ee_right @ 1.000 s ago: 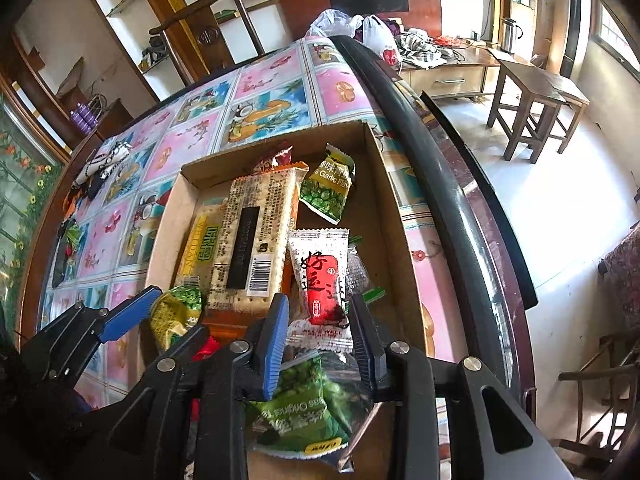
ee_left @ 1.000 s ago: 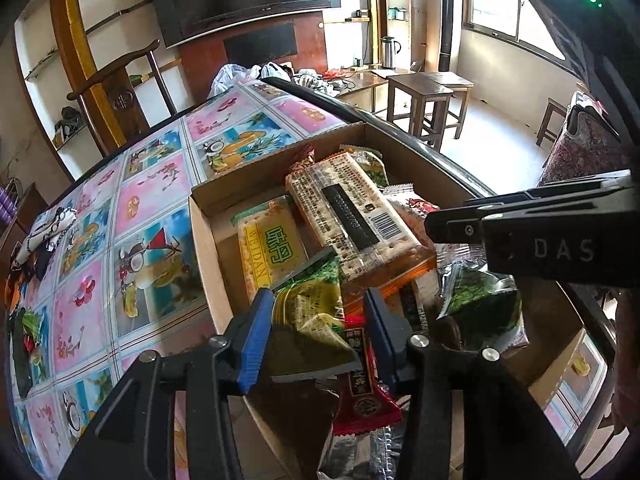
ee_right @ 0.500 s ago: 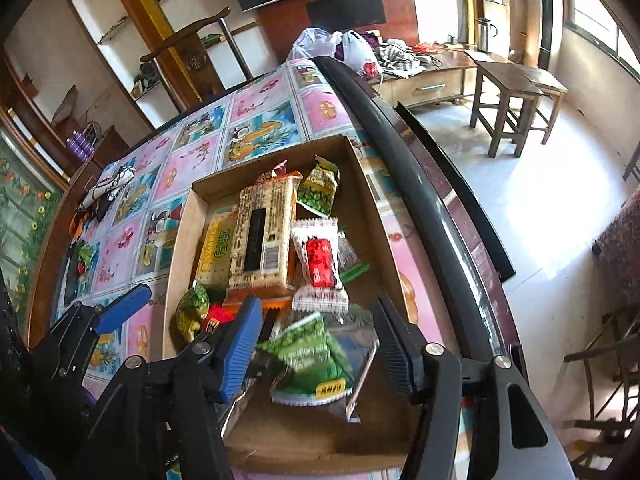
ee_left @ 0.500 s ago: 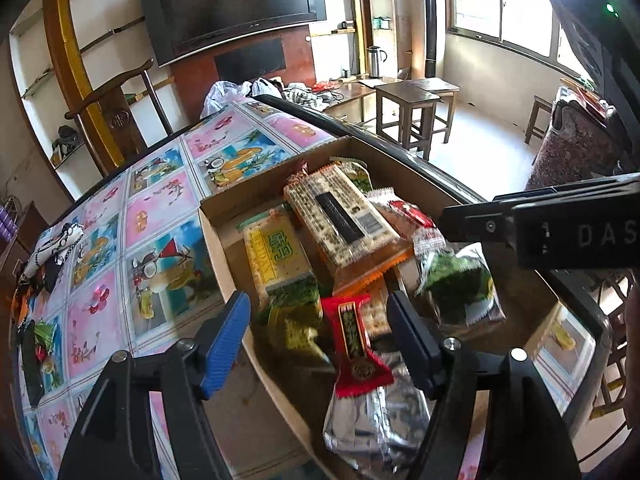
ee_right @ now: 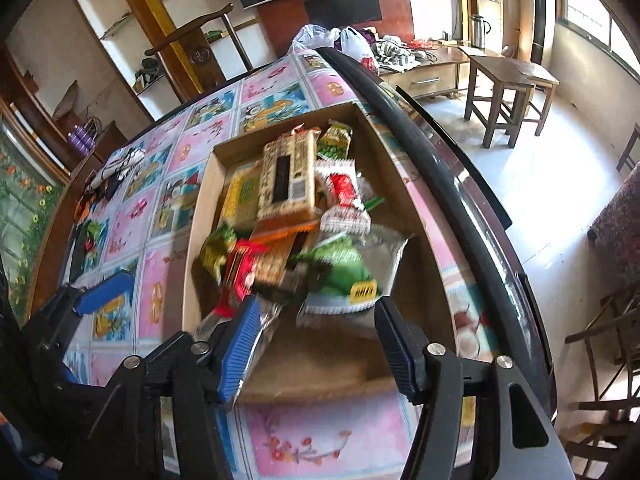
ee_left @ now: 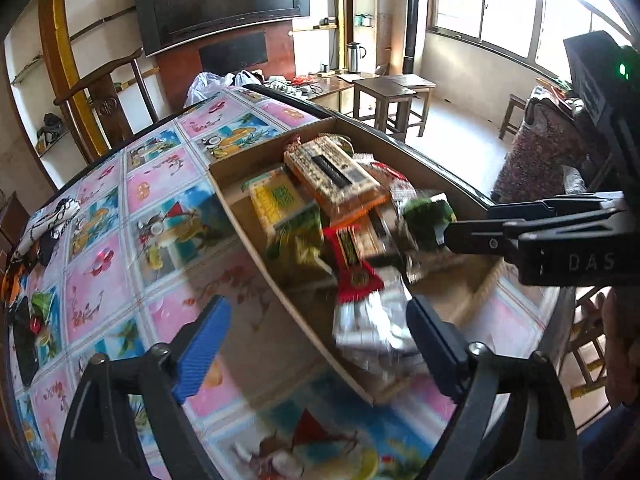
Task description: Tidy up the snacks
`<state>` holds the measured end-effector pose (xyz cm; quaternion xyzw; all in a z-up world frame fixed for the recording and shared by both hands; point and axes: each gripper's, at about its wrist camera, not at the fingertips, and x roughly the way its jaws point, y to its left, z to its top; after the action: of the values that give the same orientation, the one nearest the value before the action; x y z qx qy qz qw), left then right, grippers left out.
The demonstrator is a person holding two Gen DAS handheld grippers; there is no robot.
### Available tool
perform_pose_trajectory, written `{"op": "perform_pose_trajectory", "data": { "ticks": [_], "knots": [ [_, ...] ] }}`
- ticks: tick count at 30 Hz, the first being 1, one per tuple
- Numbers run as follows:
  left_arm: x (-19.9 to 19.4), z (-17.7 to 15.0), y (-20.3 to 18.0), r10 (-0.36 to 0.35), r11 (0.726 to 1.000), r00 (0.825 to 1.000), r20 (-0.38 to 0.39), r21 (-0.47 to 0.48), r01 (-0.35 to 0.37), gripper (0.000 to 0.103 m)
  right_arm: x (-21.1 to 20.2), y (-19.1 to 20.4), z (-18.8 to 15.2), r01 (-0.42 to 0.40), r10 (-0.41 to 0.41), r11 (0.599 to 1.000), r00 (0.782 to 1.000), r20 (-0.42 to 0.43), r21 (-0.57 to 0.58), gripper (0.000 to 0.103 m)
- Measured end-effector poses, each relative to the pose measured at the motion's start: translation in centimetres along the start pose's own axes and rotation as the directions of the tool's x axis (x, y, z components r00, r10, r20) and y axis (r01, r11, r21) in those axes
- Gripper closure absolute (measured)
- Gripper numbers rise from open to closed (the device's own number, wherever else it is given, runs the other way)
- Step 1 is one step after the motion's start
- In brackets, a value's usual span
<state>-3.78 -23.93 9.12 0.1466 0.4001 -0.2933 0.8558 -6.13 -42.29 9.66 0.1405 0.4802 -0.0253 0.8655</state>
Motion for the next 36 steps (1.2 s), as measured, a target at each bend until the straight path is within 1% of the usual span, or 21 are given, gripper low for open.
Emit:
{"op": "perform_pose_trajectory", "data": {
  "ticks": [1, 4, 6, 9, 10, 12, 15, 16, 18, 21, 26, 29, 33, 36],
  "knots": [
    [-0.5, -0.3, 0.2, 0.002, 1.000, 1.000, -0.001, 0.004, -0.002, 0.009, -0.2, 0.3, -0.6, 0.008, -0.008, 1.000, 1.000, 0.002, -0.010, 0.033],
    [-1.7, -1.1, 0.7, 0.012, 1.000, 1.000, 0.005, 0.023, -0.012, 0.007, -0.6, 1.1, -2.0, 0.022, -0.022, 0.999, 1.000, 0.001, -0.033, 0.029],
    [-2.5, -1.5, 1.1, 0.039, 0.999, 0.999, 0.000, 0.036, -0.039, 0.004, -1.0, 1.5, -2.8, 0.027, -0.027, 0.999, 1.000, 0.007, -0.039, 0.025],
    [-3.4, -2.1, 1.6, 0.050, 0.998, 0.999, -0.003, 0.043, -0.050, 0.004, -1.8, 2.2, -3.5, 0.058, -0.057, 0.997, 0.998, 0.037, -0.048, 0.019],
    [-3.5, -2.1, 1.8, 0.056, 0.997, 0.998, -0.015, 0.044, -0.056, 0.004, -2.0, 2.4, -3.7, 0.070, -0.068, 0.996, 0.997, 0.045, -0.047, 0.016],
    [-3.3, -2.0, 1.9, 0.081, 0.995, 0.995, -0.060, 0.057, -0.078, 0.003, -2.3, 2.8, -4.0, 0.080, -0.078, 0.996, 0.996, 0.052, -0.046, 0.015],
    [-2.7, -1.9, 2.1, 0.161, 0.984, 0.979, -0.126, 0.092, -0.150, 0.003, -2.6, 3.3, -4.7, 0.080, -0.077, 0.996, 0.996, 0.052, -0.048, 0.015],
    [-2.7, -2.0, 2.2, 0.168, 0.983, 0.977, -0.130, 0.097, -0.156, 0.003, -2.8, 3.4, -5.0, 0.074, -0.071, 0.996, 0.996, 0.051, -0.046, 0.014],
    [-3.0, -2.0, 2.3, 0.166, 0.983, 0.979, -0.115, 0.100, -0.155, 0.003, -2.9, 3.5, -5.4, 0.074, -0.072, 0.996, 0.996, 0.050, -0.044, 0.012],
    [-3.5, -1.8, 1.9, 0.170, 0.980, 0.981, -0.089, 0.121, -0.159, 0.003, -3.3, 3.6, -5.9, 0.075, -0.073, 0.997, 0.996, 0.058, -0.037, 0.011],
    [-4.1, -1.8, 0.1, 0.214, 0.959, 0.976, -0.033, 0.198, -0.203, 0.003, -4.6, 3.2, -6.2, 0.075, -0.073, 0.997, 0.993, 0.097, -0.012, 0.011],
    [-4.5, -1.8, -0.6, 0.221, 0.952, 0.975, -0.004, 0.219, -0.215, 0.003, -5.2, 2.7, -6.2, 0.065, -0.066, 0.998, 0.992, 0.106, 0.011, 0.011],
    [-4.6, -1.3, -0.8, 0.209, 0.957, 0.978, 0.000, 0.208, -0.205, 0.003, -5.4, 2.3, -6.2, 0.036, -0.038, 0.999, 0.993, 0.109, 0.019, 0.011],
    [-4.3, -1.1, -0.9, 0.204, 0.959, 0.979, -0.009, 0.204, -0.198, 0.003, -5.3, 2.5, -6.0, 0.031, -0.031, 1.000, 0.994, 0.105, 0.000, 0.005]
  ]
}}
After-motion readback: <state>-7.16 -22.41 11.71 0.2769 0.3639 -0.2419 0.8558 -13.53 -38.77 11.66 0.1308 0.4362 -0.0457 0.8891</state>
